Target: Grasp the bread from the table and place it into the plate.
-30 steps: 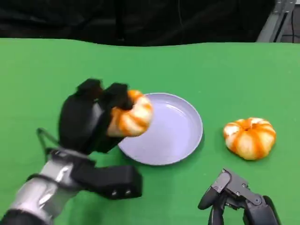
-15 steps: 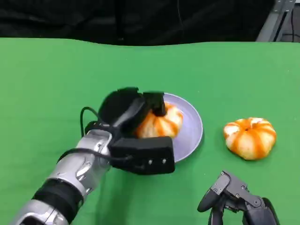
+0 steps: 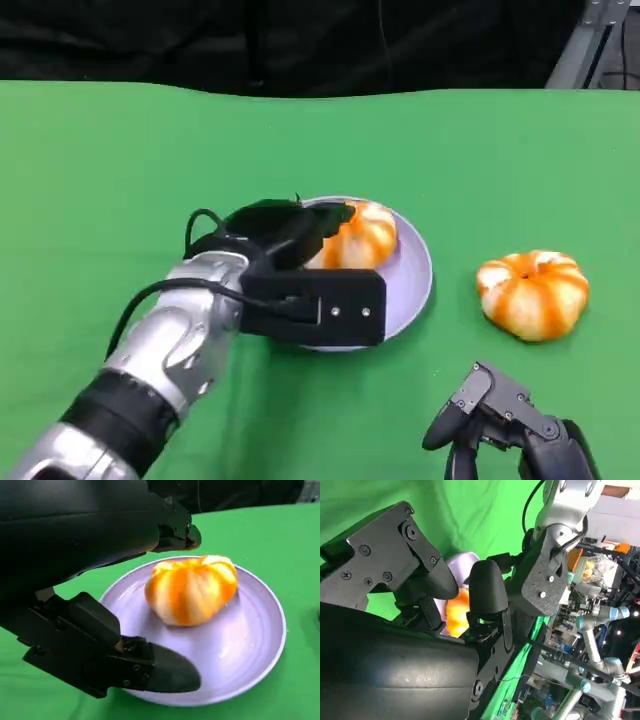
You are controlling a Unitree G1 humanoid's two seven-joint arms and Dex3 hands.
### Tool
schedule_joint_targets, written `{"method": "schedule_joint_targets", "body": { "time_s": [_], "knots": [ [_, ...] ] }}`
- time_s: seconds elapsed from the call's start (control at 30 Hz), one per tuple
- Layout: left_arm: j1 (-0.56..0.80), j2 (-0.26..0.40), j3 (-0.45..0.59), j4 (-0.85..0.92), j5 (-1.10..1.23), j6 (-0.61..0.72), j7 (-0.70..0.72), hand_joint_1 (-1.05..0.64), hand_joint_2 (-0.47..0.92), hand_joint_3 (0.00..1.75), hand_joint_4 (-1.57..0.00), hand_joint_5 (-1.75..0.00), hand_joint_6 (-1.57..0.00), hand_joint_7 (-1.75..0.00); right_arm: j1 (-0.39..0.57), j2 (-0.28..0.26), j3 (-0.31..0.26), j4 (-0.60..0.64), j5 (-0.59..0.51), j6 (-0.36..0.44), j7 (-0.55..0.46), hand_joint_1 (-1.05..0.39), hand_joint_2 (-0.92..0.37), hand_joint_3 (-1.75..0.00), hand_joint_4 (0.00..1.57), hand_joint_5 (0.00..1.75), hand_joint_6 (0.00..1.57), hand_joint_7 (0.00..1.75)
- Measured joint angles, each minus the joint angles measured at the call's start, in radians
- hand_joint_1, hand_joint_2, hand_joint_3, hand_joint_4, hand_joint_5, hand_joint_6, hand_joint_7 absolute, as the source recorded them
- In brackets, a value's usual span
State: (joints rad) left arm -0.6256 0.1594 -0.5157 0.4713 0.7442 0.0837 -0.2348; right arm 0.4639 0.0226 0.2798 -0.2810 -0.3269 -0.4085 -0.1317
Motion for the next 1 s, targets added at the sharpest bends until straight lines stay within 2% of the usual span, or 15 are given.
{"method": "schedule_joint_targets", "body": {
  "time_s": [0.03,0.07,0.17,0.3,0.43,0.47,0.5,0.57,0.63,0.7,0.73,0.77,0.8,0.9,1.0],
  "knots": [
    [0.017,0.014,0.009,-0.035,-0.014,-0.002,-0.009,-0.94,0.92,0.49,-0.1,-0.06,-0.12,-0.06,0.0,0.0,0.0,0.0,0.005,0.0,0.002,-0.05,-0.4,-1.6,0.81,1.75,0.58,1.74],
    [0.036,0.029,0.018,-0.073,-0.03,-0.002,-0.02,-0.84,0.92,0.42,-0.26,-0.16,-0.28,-0.12,0.0,0.0,-0.001,-0.001,0.008,0.001,0.003,-0.05,-0.4,-1.6,0.81,1.75,0.59,1.74],
    [0.108,0.073,0.059,-0.204,-0.071,-0.001,-0.04,-0.69,0.92,0.32,-0.51,-0.31,-0.6,-0.19,0.001,-0.001,-0.003,-0.003,0.008,0.006,0.005,-0.04,-0.4,-1.61,0.84,1.75,0.59,1.73],
    [0.195,0.103,0.112,-0.303,-0.118,-0.012,-0.038,-0.65,0.92,0.31,-0.6,-0.36,-0.72,-0.19,0.001,-0.003,-0.008,-0.008,0.008,0.009,0.005,-0.03,-0.38,-1.61,0.84,1.75,0.6,1.73],
    [0.277,0.115,0.176,-0.392,-0.186,-0.065,-0.012,-0.59,0.92,0.23,-0.75,-0.5,-0.85,-0.21,0.001,-0.005,-0.018,-0.01,0.003,0.009,0.003,-0.04,-0.36,-1.61,0.84,1.75,0.61,1.71],
    [0.292,0.115,0.193,-0.412,-0.199,-0.078,-0.002,-0.58,0.92,0.22,-0.8,-0.6,-0.89,-0.24,0.001,-0.005,-0.02,-0.011,-0.001,0.009,0.001,-0.04,-0.36,-1.6,0.84,1.75,0.61,1.71],
    [0.3,0.115,0.206,-0.425,-0.214,-0.088,0.005,-0.55,0.92,0.21,-0.8,-0.89,-0.91,-0.36,0.002,-0.005,-0.023,-0.011,-0.004,0.009,0.0,-0.05,-0.36,-1.6,0.84,1.75,0.61,1.7],
    [0.356,0.116,0.26,-0.473,-0.264,-0.136,0.038,-0.47,0.92,0.17,-0.78,-1.24,-0.83,-0.68,0.001,-0.004,-0.023,-0.014,-0.012,0.009,-0.003,-0.06,-0.36,-1.59,0.84,1.75,0.61,1.69],
    [0.444,0.116,0.322,-0.537,-0.334,-0.223,0.076,-0.42,0.92,0.16,-0.78,-1.32,-0.8,-0.79,0.008,-0.004,-0.022,-0.015,-0.012,0.01,-0.004,-0.06,-0.36,-1.59,0.84,1.75,0.61,1.69],
    [0.523,0.116,0.379,-0.569,-0.401,-0.296,0.099,-0.27,0.56,0.86,-0.82,-1.38,-0.79,-1.04,0.007,-0.003,-0.021,-0.016,-0.009,0.012,-0.003,-0.03,-0.37,-1.6,0.83,1.75,0.61,1.69],
    [0.566,0.11,0.411,-0.578,-0.452,-0.334,0.11,-0.23,0.44,1.11,-0.83,-1.39,-0.79,-1.11,0.007,-0.003,-0.018,-0.018,-0.009,0.012,-0.002,-0.03,-0.37,-1.61,0.83,1.75,0.61,1.69],
    [0.612,0.097,0.441,-0.586,-0.511,-0.369,0.118,-0.2,0.38,1.24,-0.84,-1.4,-0.79,-1.15,0.008,-0.002,-0.017,-0.02,-0.008,0.013,-0.001,-0.03,-0.37,-1.61,0.83,1.75,0.61,1.69],
    [0.651,0.084,0.461,-0.594,-0.556,-0.395,0.122,-0.13,0.31,1.44,-0.86,-1.47,-0.81,-1.28,0.009,-0.003,-0.015,-0.021,-0.007,0.014,0.001,-0.02,-0.37,-1.61,0.83,1.75,0.61,1.69],
    [0.758,0.042,0.495,-0.617,-0.634,-0.458,0.136,-0.04,0.22,1.66,-0.91,-1.61,-0.84,-1.46,0.01,-0.005,-0.018,-0.023,-0.008,0.015,0.004,-0.02,-0.35,-1.61,0.84,1.75,0.62,1.68],
    [0.855,-0.013,0.504,-0.65,-0.672,-0.486,0.159,-0.03,0.22,1.71,-0.9,-1.72,-0.84,-1.57,0.01,-0.011,-0.031,-0.024,-0.01,0.015,0.005,-0.03,-0.33,-1.59,0.85,1.75,0.64,1.66]
  ]
}}
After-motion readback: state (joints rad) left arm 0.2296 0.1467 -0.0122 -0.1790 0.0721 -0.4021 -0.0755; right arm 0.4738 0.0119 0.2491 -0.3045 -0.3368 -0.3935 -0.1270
